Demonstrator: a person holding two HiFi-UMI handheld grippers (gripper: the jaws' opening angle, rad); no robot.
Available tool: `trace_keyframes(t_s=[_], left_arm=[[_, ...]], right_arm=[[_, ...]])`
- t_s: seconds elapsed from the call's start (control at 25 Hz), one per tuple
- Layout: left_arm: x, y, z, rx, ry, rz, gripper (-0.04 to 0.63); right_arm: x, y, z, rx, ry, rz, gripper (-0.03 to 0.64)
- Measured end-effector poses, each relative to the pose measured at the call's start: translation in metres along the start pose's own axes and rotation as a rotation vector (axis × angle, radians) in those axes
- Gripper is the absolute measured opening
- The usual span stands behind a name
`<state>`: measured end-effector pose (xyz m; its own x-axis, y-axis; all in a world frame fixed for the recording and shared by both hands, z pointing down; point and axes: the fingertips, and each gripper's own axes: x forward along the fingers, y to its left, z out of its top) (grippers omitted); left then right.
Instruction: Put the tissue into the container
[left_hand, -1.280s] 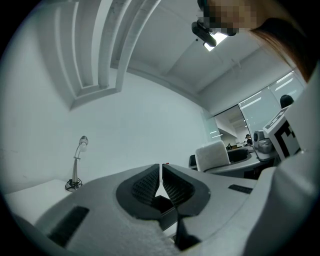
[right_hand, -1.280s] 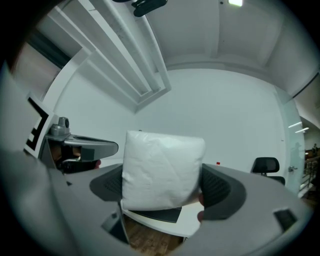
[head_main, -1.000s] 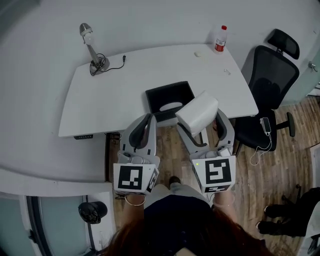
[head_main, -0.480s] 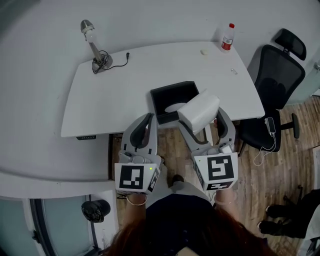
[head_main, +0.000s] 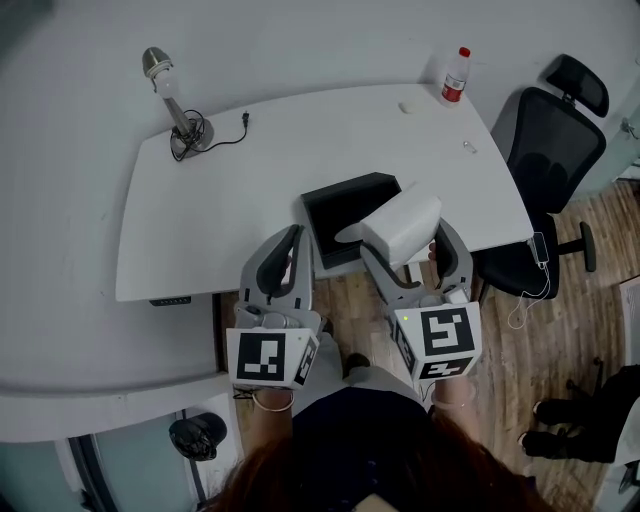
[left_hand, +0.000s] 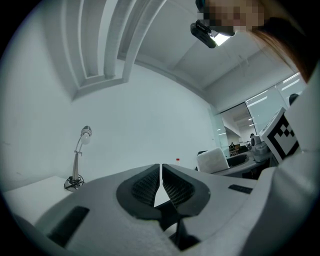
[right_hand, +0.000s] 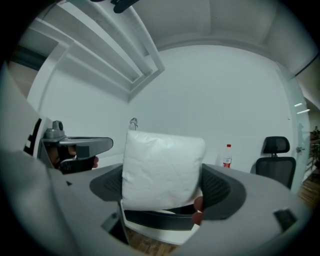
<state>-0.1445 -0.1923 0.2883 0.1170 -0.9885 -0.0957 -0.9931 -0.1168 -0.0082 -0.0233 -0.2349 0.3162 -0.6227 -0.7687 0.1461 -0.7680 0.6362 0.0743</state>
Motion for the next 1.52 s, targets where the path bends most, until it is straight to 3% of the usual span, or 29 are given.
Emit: trace_keyframes(t_s=[0.76,1.52], left_arm=[[0.073,0.050,-0.021,-0.046,0.021,-0.120,0.037],[0.119,0.063,-0.041,-0.108,0.031,-0.242,0.037]], right_arm=[[0.075,0.001,-0.045,-0.028,0.256,-0.047,0.423],[0.103,-0.002,-0.102,-0.024,0.586,-0.114,0.423]])
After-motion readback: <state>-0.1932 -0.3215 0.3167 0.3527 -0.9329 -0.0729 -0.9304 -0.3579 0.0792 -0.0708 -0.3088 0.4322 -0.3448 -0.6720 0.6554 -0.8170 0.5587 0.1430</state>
